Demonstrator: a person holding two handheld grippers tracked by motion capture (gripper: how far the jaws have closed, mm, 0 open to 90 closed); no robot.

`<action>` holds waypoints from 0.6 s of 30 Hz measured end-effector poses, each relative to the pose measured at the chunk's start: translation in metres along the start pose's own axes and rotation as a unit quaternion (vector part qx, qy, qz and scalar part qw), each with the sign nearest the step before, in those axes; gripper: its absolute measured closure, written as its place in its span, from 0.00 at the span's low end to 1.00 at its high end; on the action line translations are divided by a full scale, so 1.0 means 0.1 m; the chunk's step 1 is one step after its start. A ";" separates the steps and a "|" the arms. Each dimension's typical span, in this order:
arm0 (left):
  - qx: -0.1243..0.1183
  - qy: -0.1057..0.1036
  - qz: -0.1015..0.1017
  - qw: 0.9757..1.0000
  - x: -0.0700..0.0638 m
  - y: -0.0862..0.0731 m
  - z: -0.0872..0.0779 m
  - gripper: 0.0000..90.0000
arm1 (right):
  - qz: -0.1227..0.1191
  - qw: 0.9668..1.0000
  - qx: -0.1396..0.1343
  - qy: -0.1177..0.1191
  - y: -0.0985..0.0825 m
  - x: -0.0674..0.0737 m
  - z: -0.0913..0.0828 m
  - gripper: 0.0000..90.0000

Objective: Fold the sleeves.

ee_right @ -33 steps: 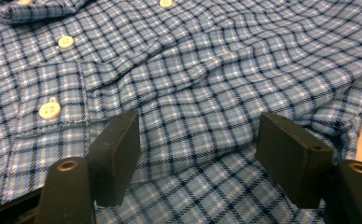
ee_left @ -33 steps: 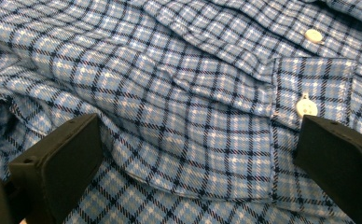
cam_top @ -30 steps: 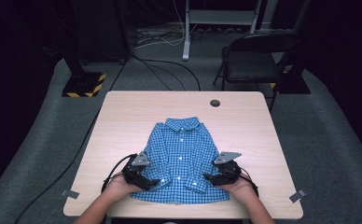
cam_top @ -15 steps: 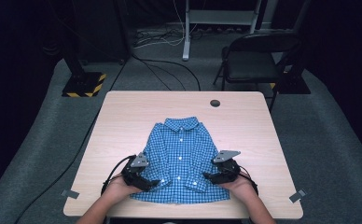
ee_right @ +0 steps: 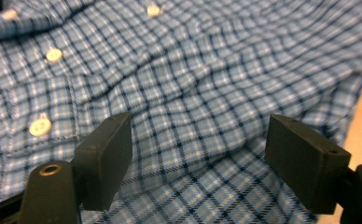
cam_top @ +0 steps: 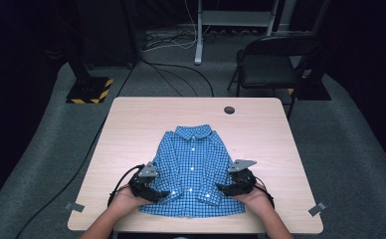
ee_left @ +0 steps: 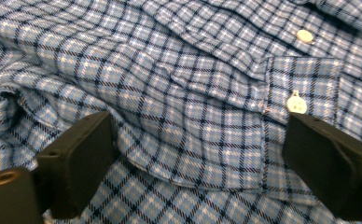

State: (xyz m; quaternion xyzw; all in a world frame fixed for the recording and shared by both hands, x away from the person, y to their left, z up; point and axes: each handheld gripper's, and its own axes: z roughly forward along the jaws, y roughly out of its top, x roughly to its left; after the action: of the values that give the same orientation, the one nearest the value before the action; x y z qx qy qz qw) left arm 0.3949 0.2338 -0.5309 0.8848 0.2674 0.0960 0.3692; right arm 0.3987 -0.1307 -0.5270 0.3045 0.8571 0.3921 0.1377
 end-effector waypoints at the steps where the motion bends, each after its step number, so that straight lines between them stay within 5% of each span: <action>1: 0.000 -0.002 -0.004 1.000 0.01 0.00 -0.01 0.13 | -0.002 1.000 -0.007 0.000 0.01 0.01 -0.02 0.24; 5: 0.000 -0.005 -0.014 1.000 0.05 0.01 -0.04 0.17 | -0.013 1.000 -0.017 0.009 0.02 0.06 -0.07 0.23; 11: -0.007 0.002 -0.012 1.000 0.07 0.02 -0.07 0.17 | -0.030 0.999 0.008 0.029 -0.02 0.13 -0.03 0.24; 18: -0.007 -0.002 -0.008 1.000 0.10 0.03 -0.02 0.18 | -0.026 0.999 0.015 0.028 -0.05 0.15 -0.03 0.25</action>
State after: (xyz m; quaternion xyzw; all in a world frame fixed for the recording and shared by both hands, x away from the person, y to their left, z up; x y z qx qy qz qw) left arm 0.4039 0.2380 -0.5277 0.8804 0.2730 0.0932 0.3764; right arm 0.3841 -0.1254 -0.5285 0.2730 0.8741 0.3837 0.1187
